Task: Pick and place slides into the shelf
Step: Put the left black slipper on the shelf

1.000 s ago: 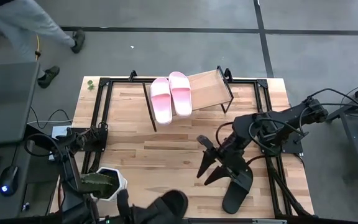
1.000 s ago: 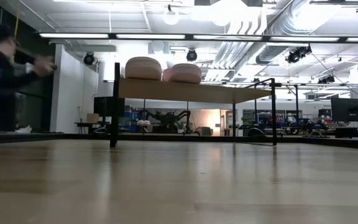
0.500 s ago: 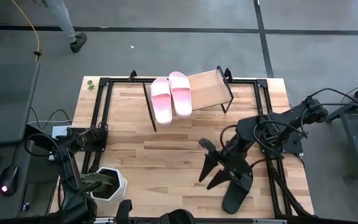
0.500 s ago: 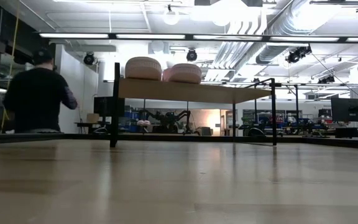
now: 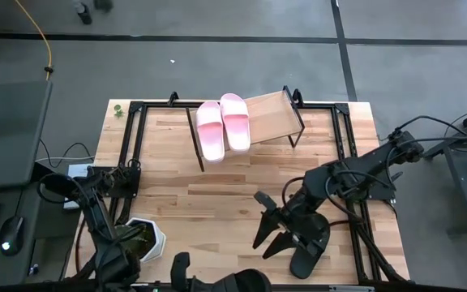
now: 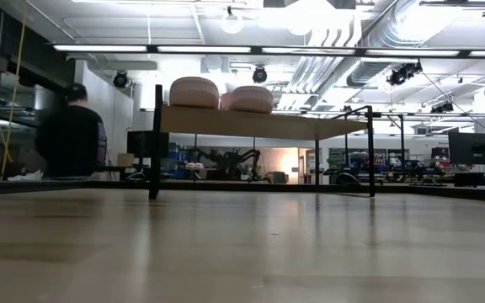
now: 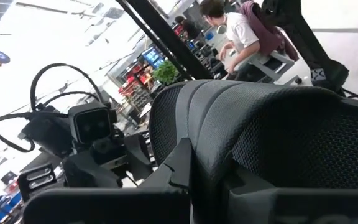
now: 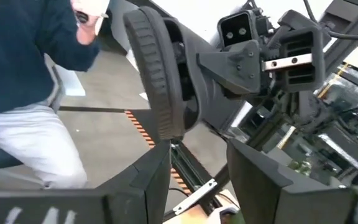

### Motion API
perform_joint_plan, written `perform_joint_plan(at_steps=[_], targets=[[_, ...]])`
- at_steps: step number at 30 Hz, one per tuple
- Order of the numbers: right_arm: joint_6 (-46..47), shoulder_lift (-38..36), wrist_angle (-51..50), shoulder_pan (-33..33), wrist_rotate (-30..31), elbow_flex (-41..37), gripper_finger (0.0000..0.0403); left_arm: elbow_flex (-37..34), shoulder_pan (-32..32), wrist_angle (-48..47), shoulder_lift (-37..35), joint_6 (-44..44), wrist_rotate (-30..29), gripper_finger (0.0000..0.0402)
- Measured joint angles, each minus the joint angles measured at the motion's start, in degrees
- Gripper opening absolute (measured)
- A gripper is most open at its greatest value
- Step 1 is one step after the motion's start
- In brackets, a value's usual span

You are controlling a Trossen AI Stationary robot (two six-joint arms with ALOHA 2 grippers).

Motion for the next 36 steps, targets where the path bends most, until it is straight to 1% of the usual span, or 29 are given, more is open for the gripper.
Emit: perform_joint_plan(at_steps=[3,10,13,21,26,36], targets=[[0.83,0.04,0.04,0.45,-1.12,0.0,0.0156,0.0,-0.12,0.0,0.0,0.1,-0.06,0.0008],[0.86,0.06,2.58,3.0,-0.29,0.0,0.0207,0.0,0.27,-0.02,0.0,0.48,-0.18,0.0005],[0.84,0.2,3.61,3.63,-0.26,0.0,0.0221,0.0,1.03,0.02,0.0,0.19,0.48,0.0007],[1.3,0.63,3.95,4.28,2.25,-0.07,0.0225,0.0,2.84,0.21,0.0,0.15,3.62,0.0006],[1.45,0.67,4.29,5.38,2.25,-0.07,0.0225,0.0,4.0,0.28,0.0,0.15,4.19,0.0008],[1.8,0.67,4.3,7.46,2.25,-0.07,0.0225,0.0,6.68,1.89,0.02,-0.03,9.74,0.0009]])
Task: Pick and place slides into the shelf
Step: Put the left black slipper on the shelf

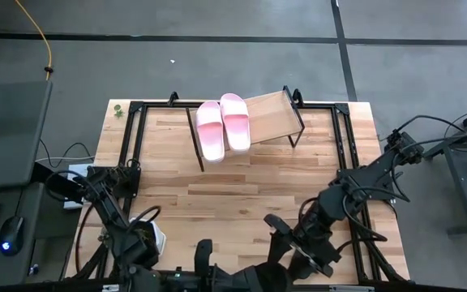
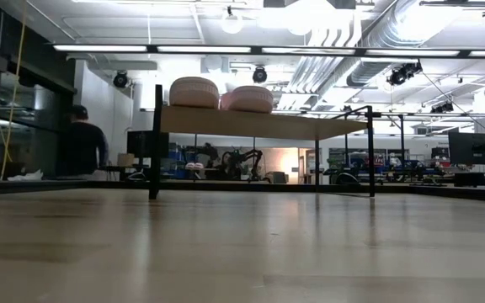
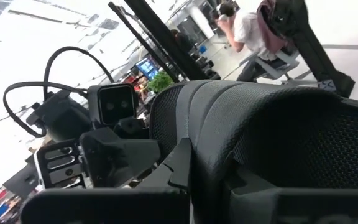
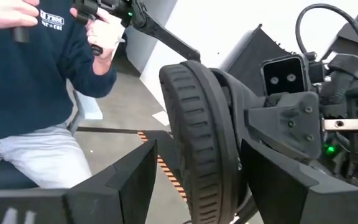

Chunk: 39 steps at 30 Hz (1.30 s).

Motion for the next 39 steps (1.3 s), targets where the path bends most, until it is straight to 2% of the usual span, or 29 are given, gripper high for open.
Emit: perform_joint_plan(at_steps=[7,10,14,21,23,33,36,39], targets=[[0.59,0.0,-0.32,0.14,0.04,0.0,0.0222,0.0,1.02,0.04,0.02,-0.51,1.39,0.001],[1.37,0.0,-0.44,0.11,0.07,0.0,0.0204,0.0,1.04,0.04,0.02,-1.07,1.34,0.001],[2.08,0.0,-0.46,0.14,0.07,0.0,0.0155,0.0,1.02,0.01,0.02,-1.07,1.32,0.001],[2.23,0.0,-1.14,0.24,-0.93,0.0,0.004,0.0,1.02,0.01,0.02,-1.48,1.11,0.001],[2.06,0.0,-1.36,0.22,-1.3,0.0,0.0021,0.0,0.99,-0.01,0.02,-1.46,0.31,0.001],[2.48,-0.02,-2.39,0.11,-1.42,0.0,0.0025,-0.02,0.93,-0.39,0.02,-1.33,-2.78,0.0013],[2.5,-0.02,-3.23,0.09,-1.46,0.0,0.0019,-0.02,0.87,-1.05,0.02,-1.3,-4.33,0.0033],[2.52,-0.04,-3.7,0.1,-1.44,0.0,0.0019,-0.02,0.86,-1.04,0.02,-1.53,-5.37,0.007]])
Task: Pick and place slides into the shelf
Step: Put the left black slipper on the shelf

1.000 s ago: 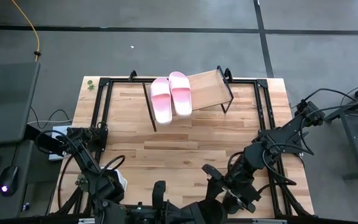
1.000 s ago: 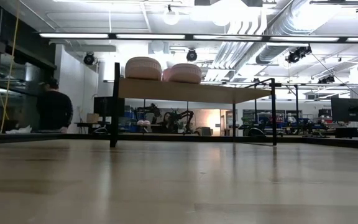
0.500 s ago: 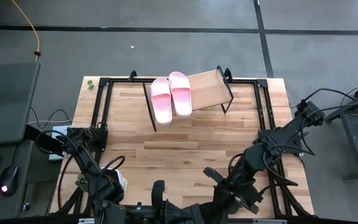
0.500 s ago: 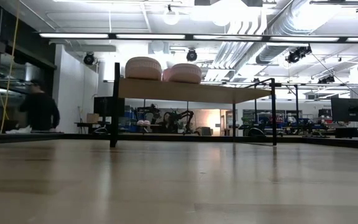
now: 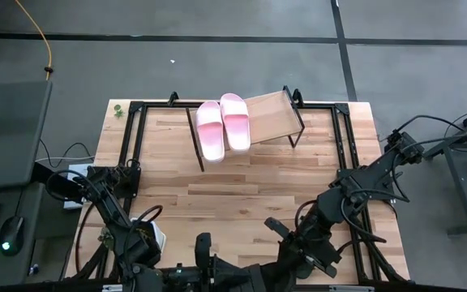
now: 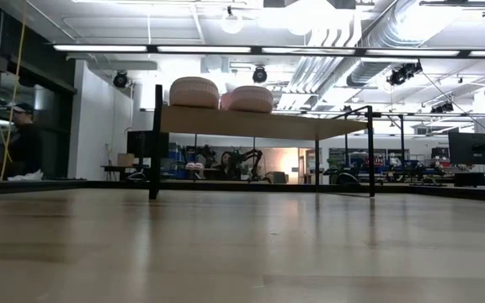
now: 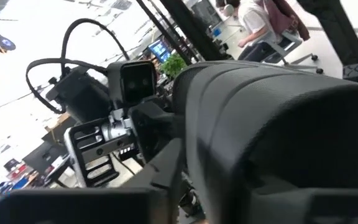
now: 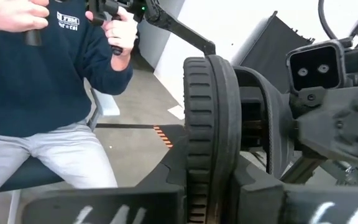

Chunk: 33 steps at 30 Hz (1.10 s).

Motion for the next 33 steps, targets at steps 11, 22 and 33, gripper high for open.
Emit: perform_joint_plan(at_steps=[11,22,33], targets=[[0.15,-0.07,-2.39,-0.13,2.05,0.05,0.002,-0.01,-1.89,-0.45,0.01,-0.78,-13.5,0.0212],[1.62,-0.13,-3.69,-1.57,6.94,0.09,0.002,-0.04,-6.77,-1.07,-0.11,2.92,-31.38,0.0246],[2.96,-0.93,-7.95,-3.0,10.88,0.11,0.002,-0.04,-9.48,-1.11,-0.59,3.68,-37.57,0.0246]])
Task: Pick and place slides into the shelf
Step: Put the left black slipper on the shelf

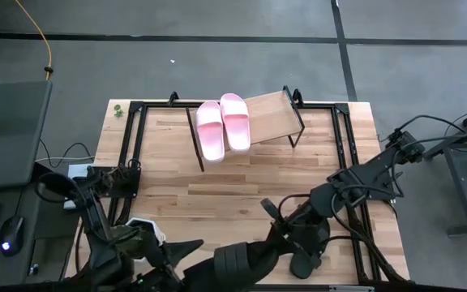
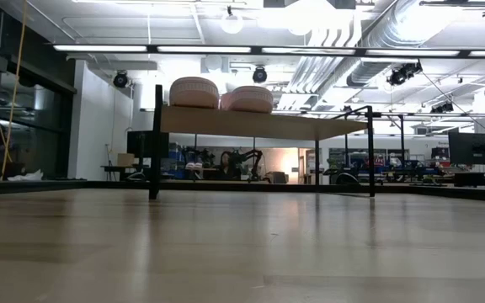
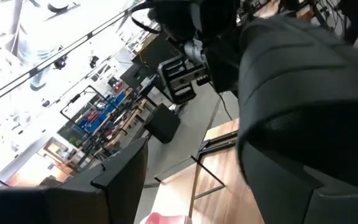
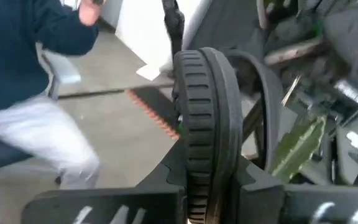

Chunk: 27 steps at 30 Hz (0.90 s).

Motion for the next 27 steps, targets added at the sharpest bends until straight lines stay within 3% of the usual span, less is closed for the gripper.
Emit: perform_joint_plan(at_steps=[14,27], targets=[[6.74,-6.21,-18.0,-0.11,17.84,-0.26,0.0016,0.15,-3.08,0.51,-2.19,-0.49,1.08,0.0246],[10.68,-8.01,-30.27,-0.13,39.18,-0.15,0.0015,0.11,-3.31,-0.14,-2.07,-1.59,1.26,0.0246]])
